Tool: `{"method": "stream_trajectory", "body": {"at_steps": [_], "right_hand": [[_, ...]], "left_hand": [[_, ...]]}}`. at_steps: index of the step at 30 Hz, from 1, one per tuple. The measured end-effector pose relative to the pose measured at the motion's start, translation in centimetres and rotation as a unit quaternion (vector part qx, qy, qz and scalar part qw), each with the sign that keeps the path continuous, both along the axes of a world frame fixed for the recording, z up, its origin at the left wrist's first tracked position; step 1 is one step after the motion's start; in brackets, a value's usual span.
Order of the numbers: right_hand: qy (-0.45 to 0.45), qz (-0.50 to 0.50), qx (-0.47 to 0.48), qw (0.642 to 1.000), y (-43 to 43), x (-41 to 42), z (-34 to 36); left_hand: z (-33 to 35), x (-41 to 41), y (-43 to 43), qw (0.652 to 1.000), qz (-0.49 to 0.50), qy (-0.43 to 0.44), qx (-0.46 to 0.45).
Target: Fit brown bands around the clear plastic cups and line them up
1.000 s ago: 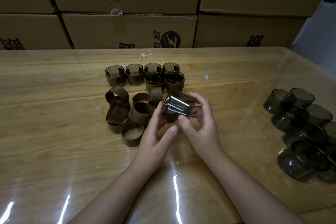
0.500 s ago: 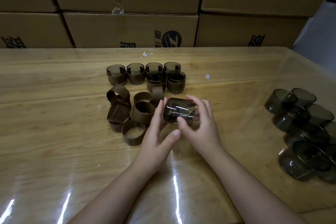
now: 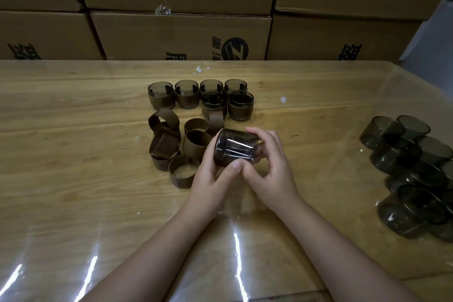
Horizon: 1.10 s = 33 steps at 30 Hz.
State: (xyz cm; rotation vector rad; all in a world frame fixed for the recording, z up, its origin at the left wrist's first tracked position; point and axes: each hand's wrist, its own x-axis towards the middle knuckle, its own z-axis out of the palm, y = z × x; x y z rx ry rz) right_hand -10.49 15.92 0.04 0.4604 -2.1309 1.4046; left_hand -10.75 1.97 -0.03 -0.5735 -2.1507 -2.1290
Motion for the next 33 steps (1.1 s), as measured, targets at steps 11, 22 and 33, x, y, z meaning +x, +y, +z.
{"method": "stream_trajectory", "body": {"at_steps": [11, 22, 33], "right_hand": [[-0.175, 0.035, -0.088, 0.98, -1.2, 0.8, 0.1], [-0.049, -0.116, 0.086, 0.988, -0.5, 1.0, 0.6], [0.142, -0.094, 0.265, 0.949, 0.7, 0.0, 1.1]], "left_hand": [[0.9, 1.1, 0.1, 0.994, 0.062, 0.075, -0.055], [2.7, 0.8, 2.9, 0.993, 0.077, -0.079, -0.047], [2.3, -0.1, 1.6, 0.941, -0.071, -0.309, 0.116]]}}
